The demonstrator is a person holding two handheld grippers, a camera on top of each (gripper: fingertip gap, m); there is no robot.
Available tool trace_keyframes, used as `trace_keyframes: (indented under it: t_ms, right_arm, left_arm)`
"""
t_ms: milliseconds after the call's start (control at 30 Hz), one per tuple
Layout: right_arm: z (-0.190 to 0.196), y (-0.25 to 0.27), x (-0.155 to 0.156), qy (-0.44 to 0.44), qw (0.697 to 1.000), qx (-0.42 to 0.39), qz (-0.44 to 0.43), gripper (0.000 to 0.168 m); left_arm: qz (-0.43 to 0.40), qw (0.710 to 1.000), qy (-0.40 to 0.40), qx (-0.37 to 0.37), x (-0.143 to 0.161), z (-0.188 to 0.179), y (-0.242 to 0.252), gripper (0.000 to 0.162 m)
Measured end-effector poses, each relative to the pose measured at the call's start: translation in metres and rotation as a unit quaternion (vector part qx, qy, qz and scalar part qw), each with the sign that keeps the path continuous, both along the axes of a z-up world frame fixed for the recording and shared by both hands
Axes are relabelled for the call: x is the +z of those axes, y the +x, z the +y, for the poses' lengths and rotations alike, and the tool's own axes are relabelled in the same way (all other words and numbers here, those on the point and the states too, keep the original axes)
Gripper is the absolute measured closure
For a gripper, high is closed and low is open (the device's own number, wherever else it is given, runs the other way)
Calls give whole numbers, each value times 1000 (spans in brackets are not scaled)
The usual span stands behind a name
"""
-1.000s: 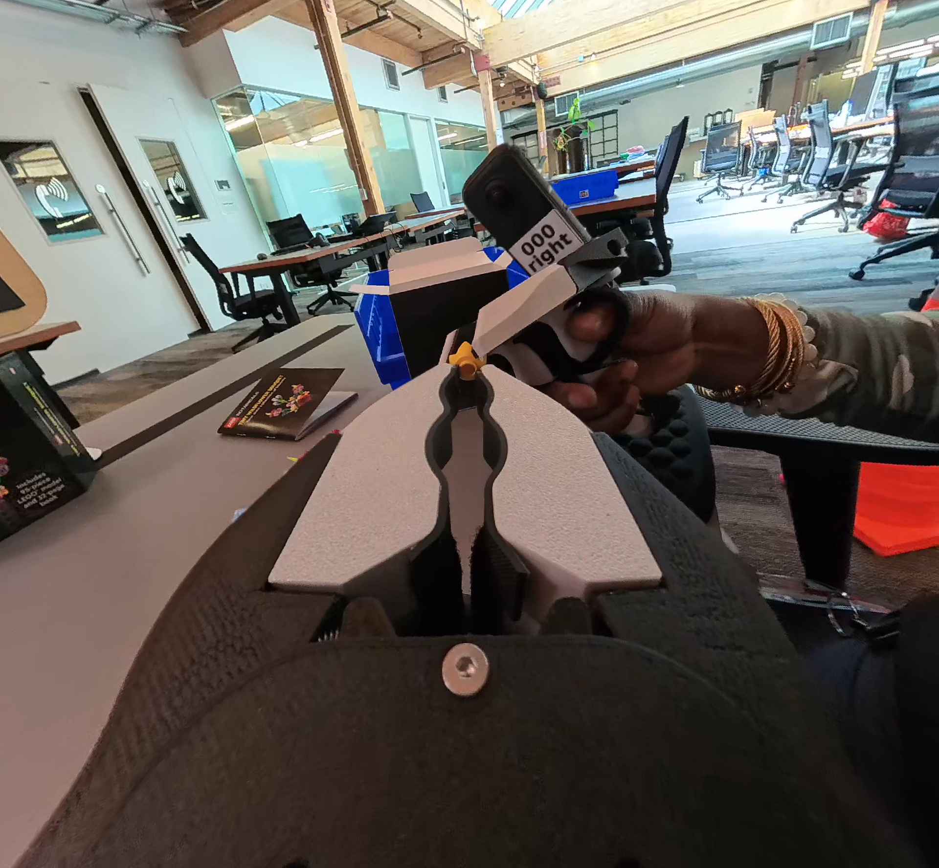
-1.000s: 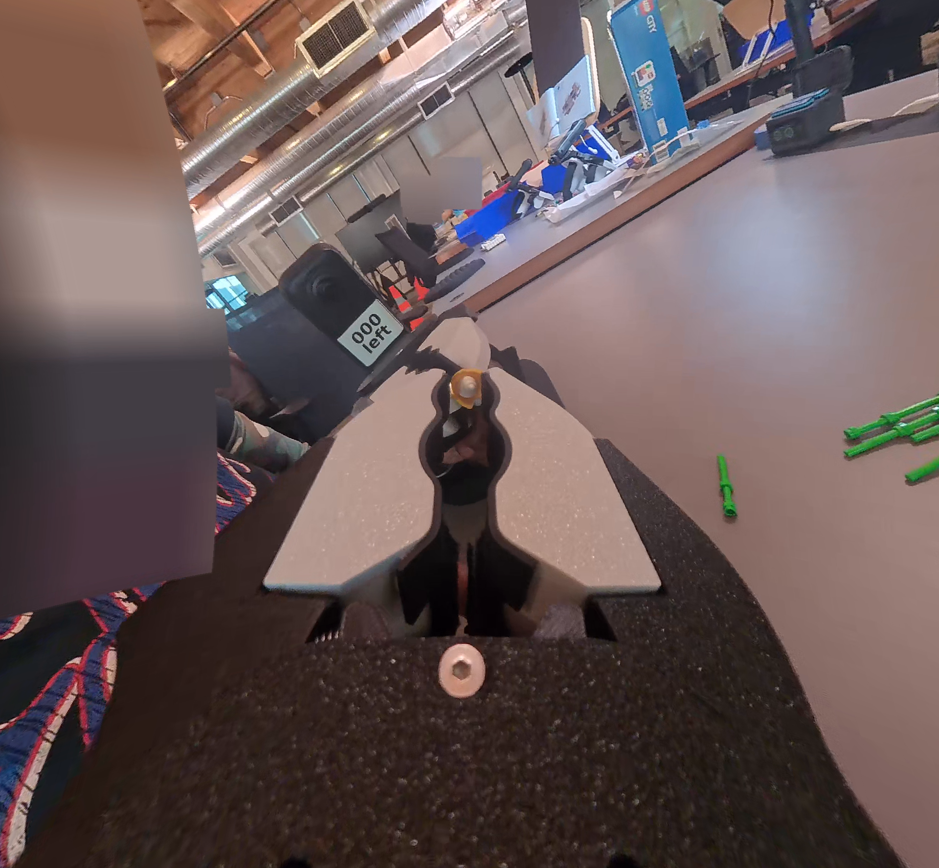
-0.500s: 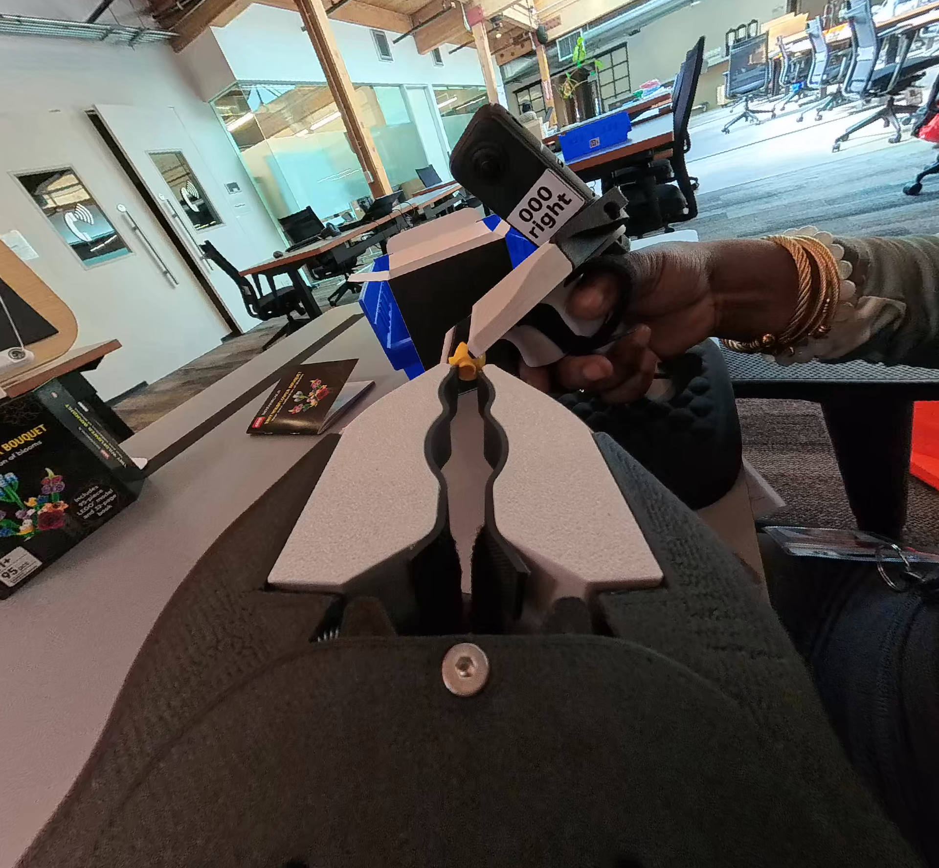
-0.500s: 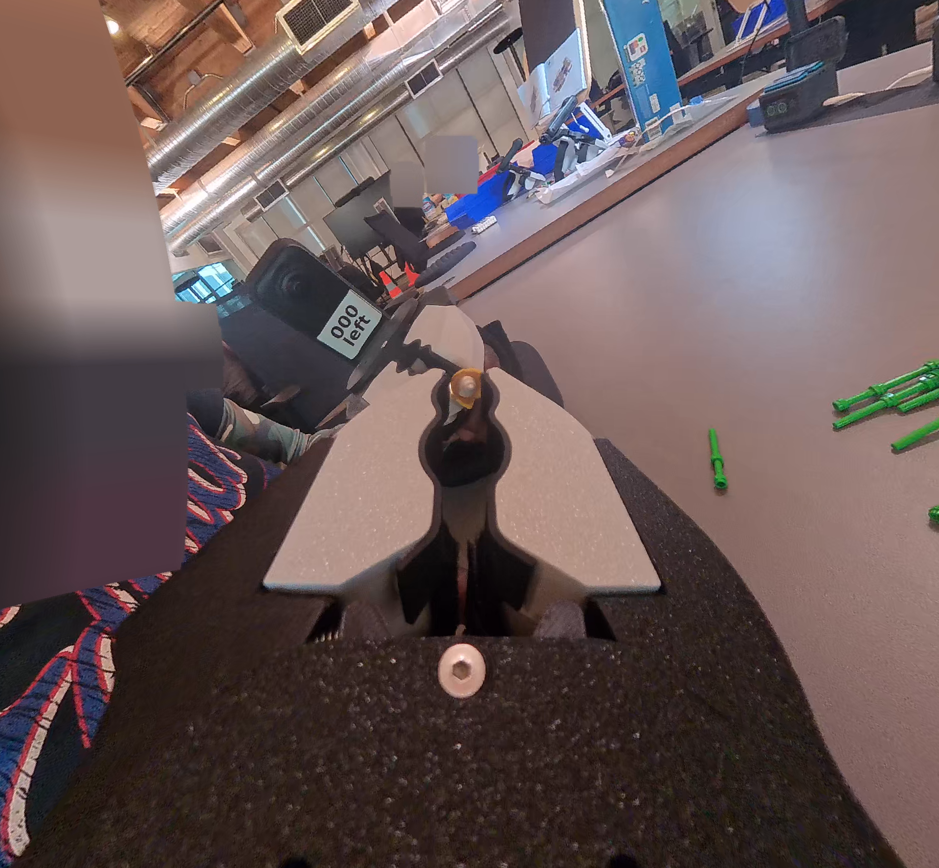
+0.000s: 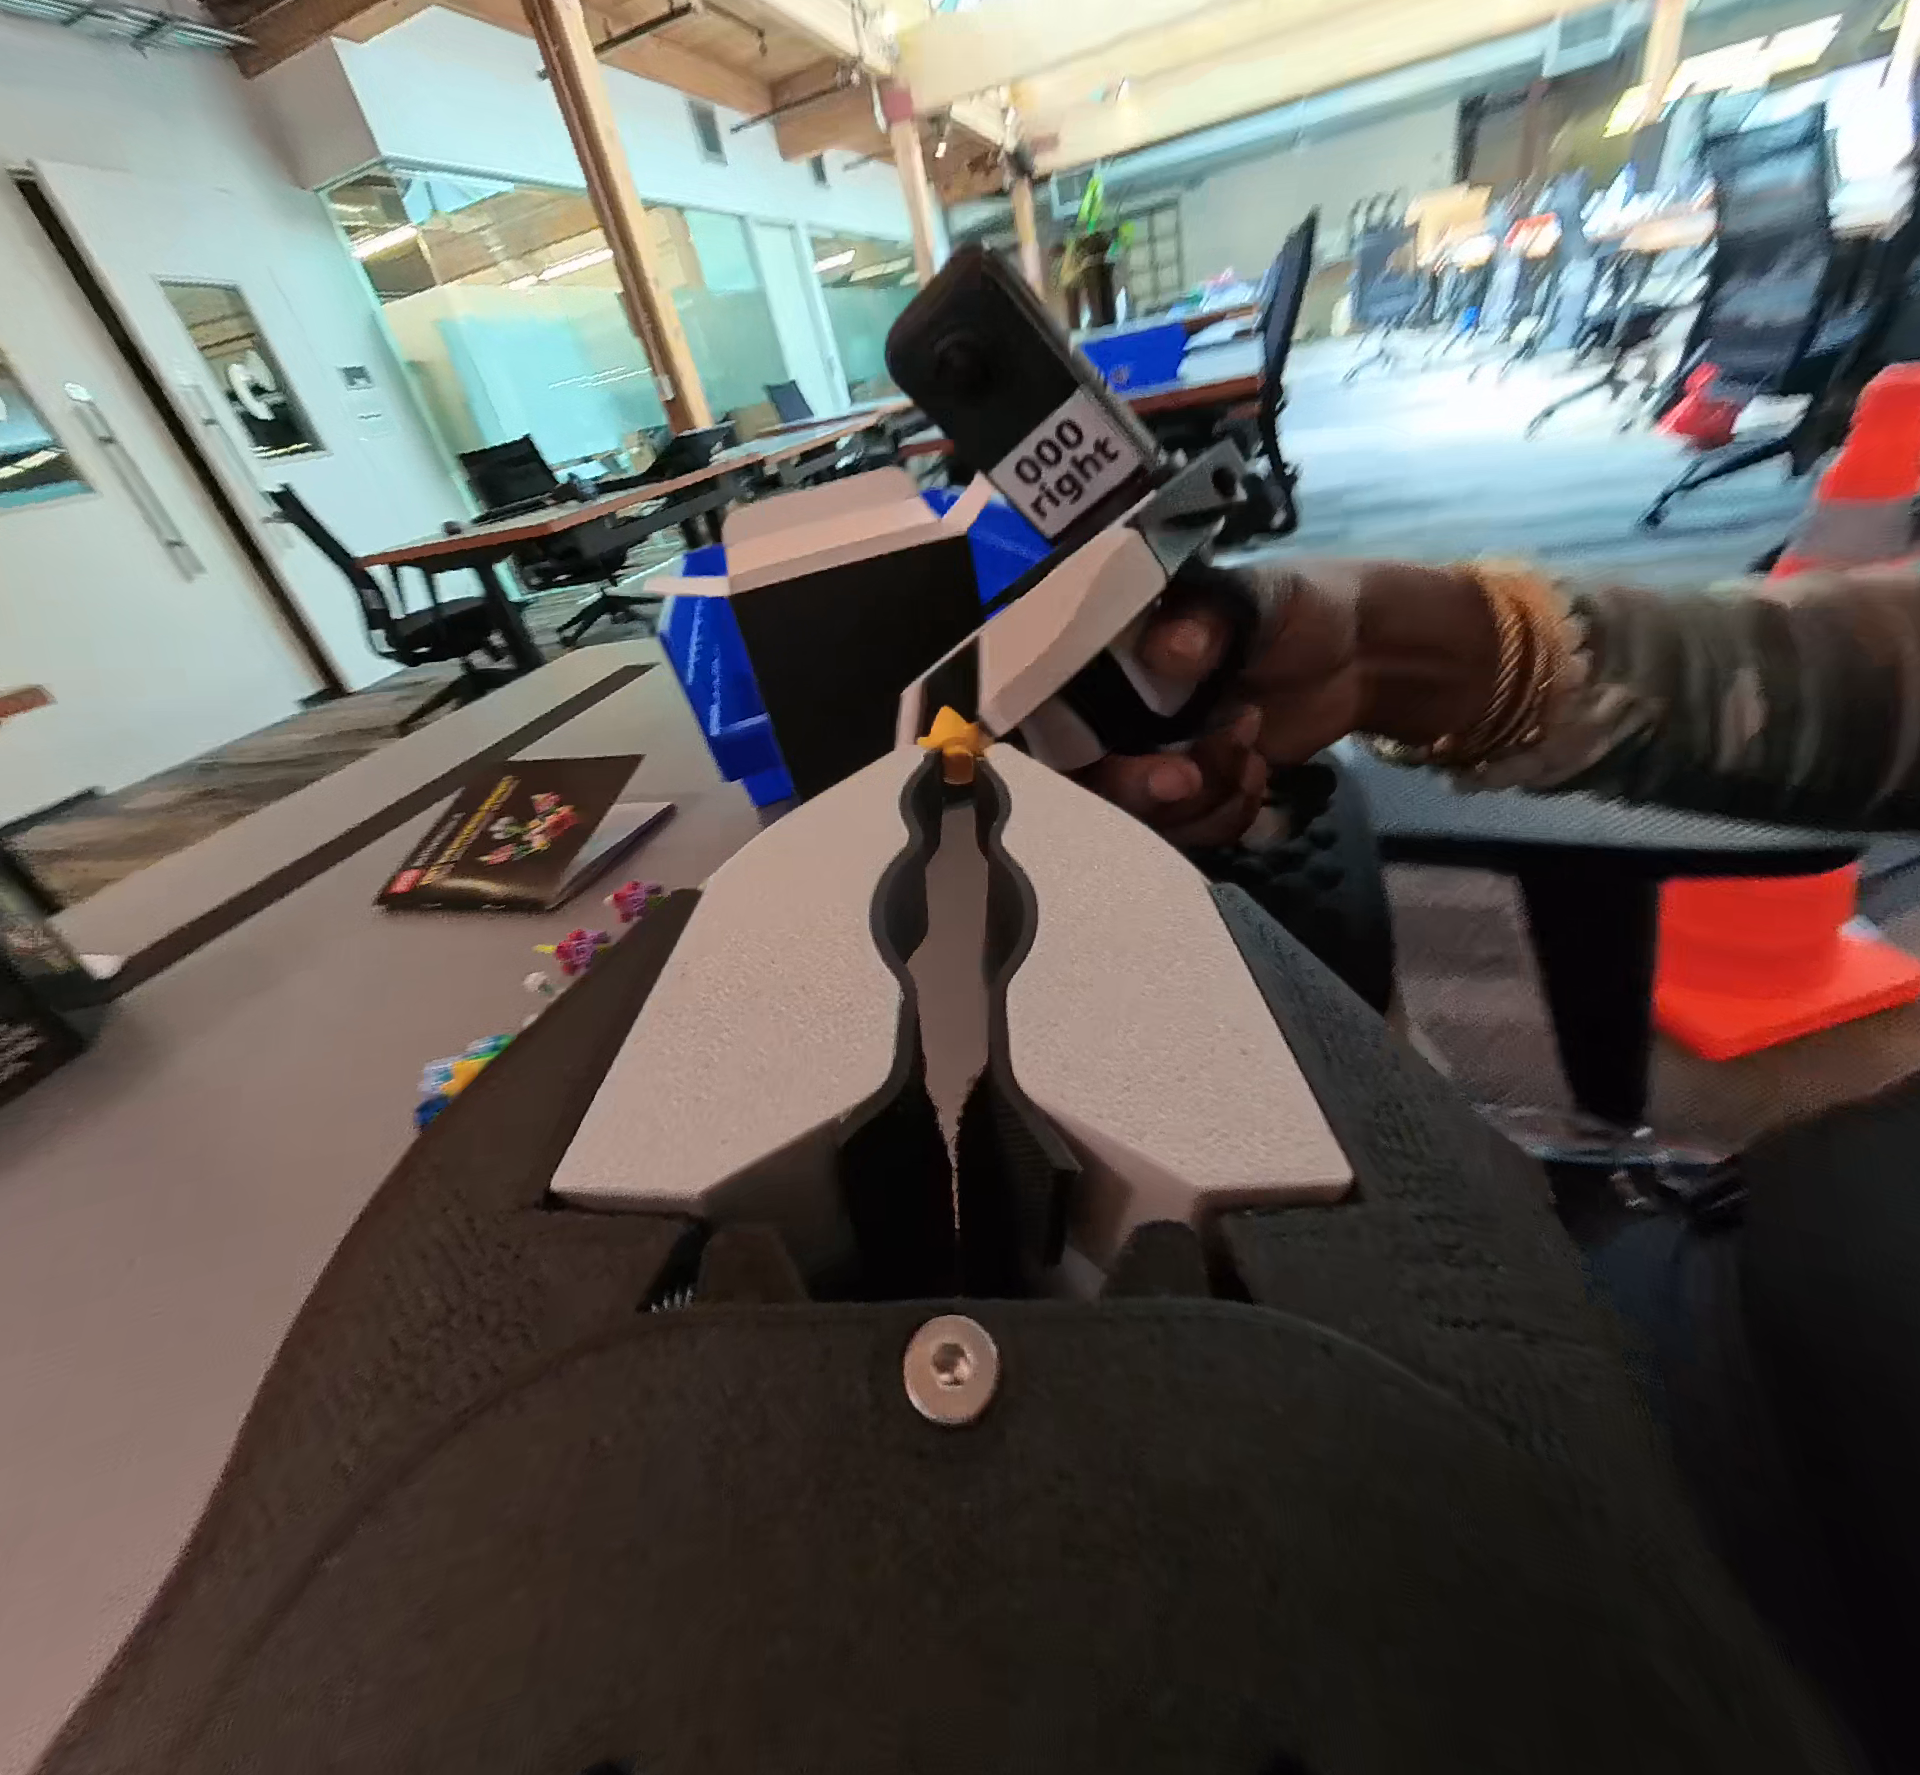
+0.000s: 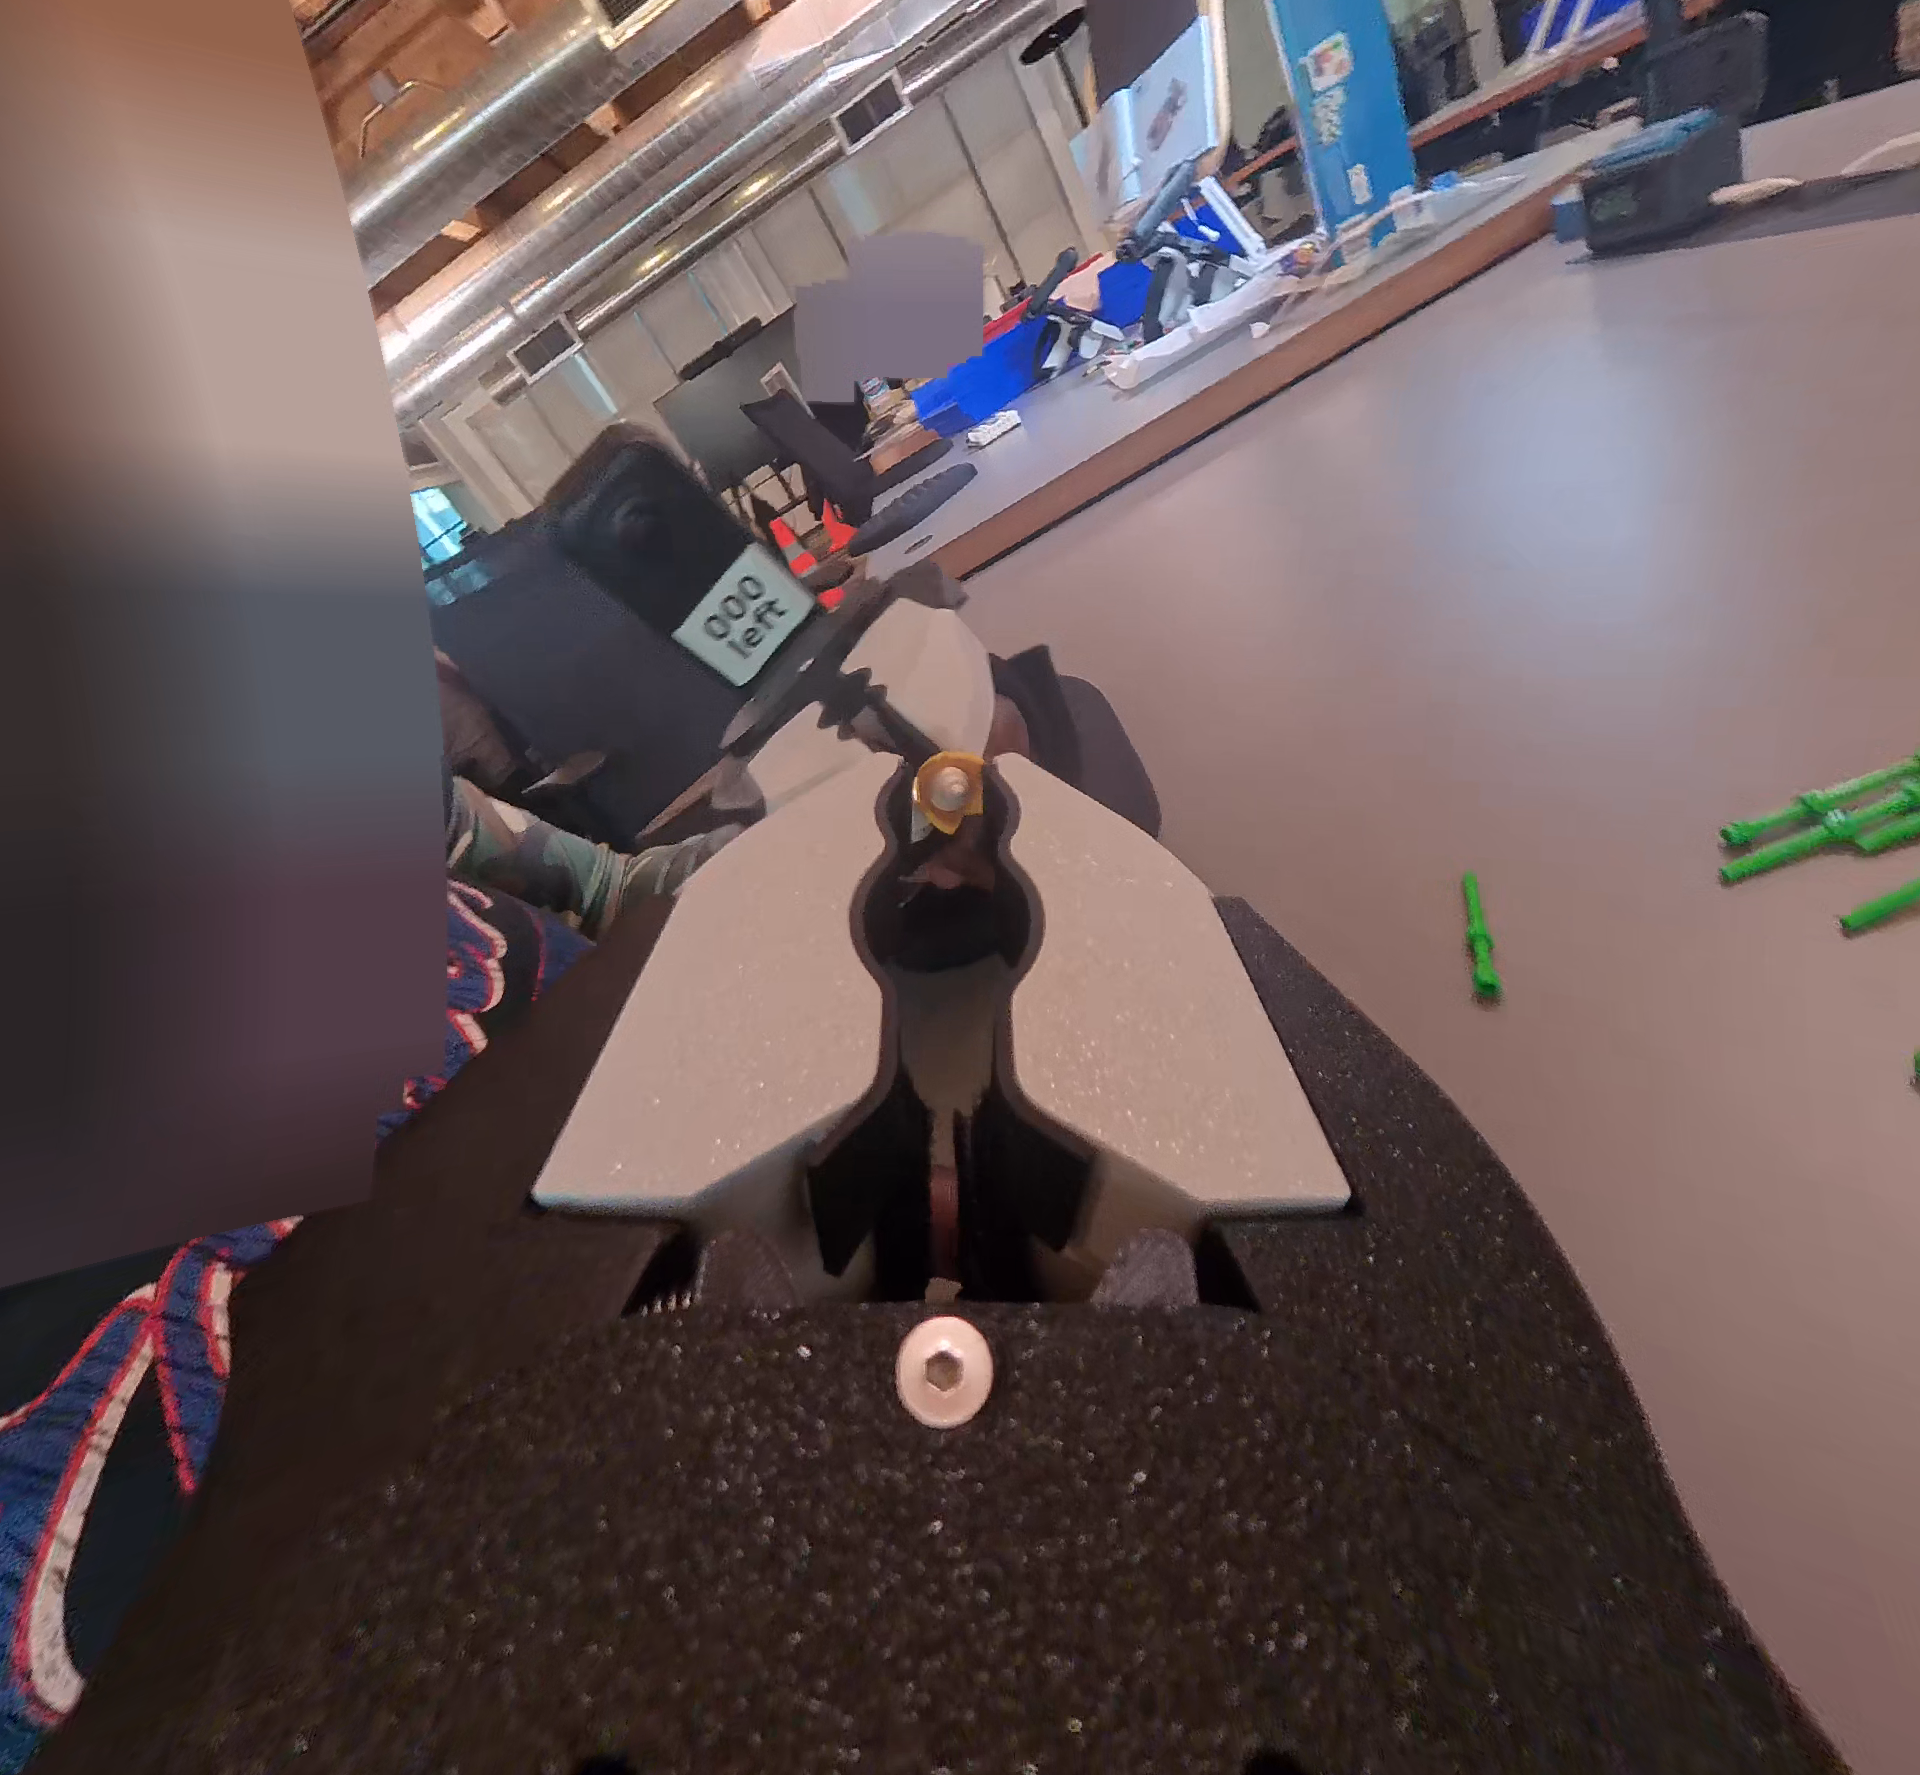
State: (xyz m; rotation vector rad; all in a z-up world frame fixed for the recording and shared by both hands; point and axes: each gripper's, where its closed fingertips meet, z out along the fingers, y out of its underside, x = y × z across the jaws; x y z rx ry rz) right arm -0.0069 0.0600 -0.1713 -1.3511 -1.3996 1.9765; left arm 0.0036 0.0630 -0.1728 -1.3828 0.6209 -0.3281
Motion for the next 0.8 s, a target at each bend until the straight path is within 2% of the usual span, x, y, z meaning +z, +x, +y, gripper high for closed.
trace_keyframes:
  t_ms: [33, 133, 200, 300, 433, 800]
  right_arm:
    - [-4, 2, 4, 8, 1000, 12, 11, 151]
    - [-13, 7, 16, 51, 997, 38, 44, 145]
    - [-15, 7, 21, 114, 991, 30, 69, 150]
    - [-22, 4, 30, 213, 970, 20, 111, 157]
    - [-26, 0, 40, 301, 940, 6, 161, 162]
    - [-30, -3, 27, 257, 957, 32, 131, 165]
  left_arm:
    - [-26, 1000, -2, -16, 4, -3, -1, 156]
    - [-132, 988, -23, -77, 17, -13, -7, 156]
    - [-200, 970, -49, -127, 23, -21, -12, 156]
    - [-252, 951, -53, -172, 32, -31, -16, 156]
    - [-263, 945, -58, -185, 32, -35, -15, 156]
    - [-221, 957, -54, -178, 26, -34, -8, 156]
